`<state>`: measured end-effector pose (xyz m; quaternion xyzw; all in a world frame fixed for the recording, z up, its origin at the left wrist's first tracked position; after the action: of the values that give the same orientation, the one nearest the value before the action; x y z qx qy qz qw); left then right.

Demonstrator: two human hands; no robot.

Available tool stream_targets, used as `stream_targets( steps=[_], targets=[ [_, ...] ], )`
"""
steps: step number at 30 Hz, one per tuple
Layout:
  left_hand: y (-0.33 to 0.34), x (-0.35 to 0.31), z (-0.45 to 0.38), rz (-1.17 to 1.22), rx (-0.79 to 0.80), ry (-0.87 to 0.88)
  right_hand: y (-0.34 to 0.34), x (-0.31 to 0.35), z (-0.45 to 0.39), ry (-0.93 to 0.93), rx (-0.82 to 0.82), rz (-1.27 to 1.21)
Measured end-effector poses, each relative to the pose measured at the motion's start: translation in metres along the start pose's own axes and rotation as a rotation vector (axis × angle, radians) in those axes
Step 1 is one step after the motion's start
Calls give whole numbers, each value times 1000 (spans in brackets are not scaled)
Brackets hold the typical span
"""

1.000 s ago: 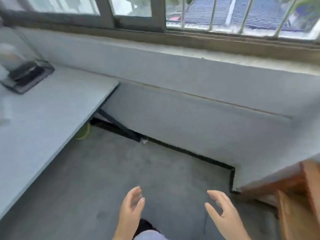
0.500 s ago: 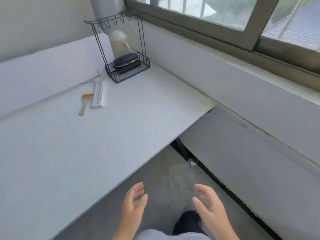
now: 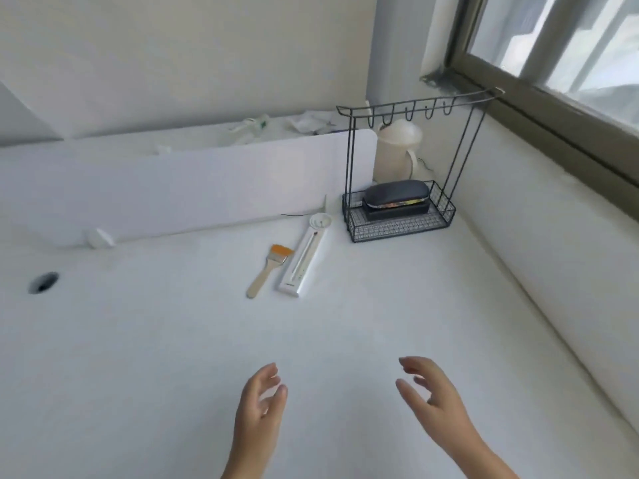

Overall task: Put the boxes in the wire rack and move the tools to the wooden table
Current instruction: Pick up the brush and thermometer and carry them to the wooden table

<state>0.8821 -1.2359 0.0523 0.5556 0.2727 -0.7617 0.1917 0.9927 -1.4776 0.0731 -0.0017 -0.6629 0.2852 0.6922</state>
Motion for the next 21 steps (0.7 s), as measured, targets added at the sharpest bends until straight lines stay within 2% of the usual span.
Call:
stream_targets(
  steps=[5, 8, 13, 16, 21],
  targets=[
    [-10, -31, -71, -35, -174, 11, 50, 42, -129, -110, 103, 181],
    [-14, -32, -109, -128, -180, -31, 106, 64, -181, -173, 192, 295],
    [-17, -28, -174, -311, -207, -89, 171, 55, -231, -107, 297, 598],
    [-10, -26, -205, -491, -186, -61, 175, 42, -237, -86, 258, 643],
    [11, -15, -227, -934, -16, -42, 141, 25, -233, -75, 181, 745]
  ],
)
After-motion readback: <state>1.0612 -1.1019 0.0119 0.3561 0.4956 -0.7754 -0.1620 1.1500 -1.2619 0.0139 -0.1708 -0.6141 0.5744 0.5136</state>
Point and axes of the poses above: each hand's wrist, its own z-axis away from the middle knuckle, its own y-axis out of the palm, x = y × z, the point moved 9 cm from there along -z, towards the middle knuckle, and after that the axes turned 2 degrees about -y, right-handed, at the moved point
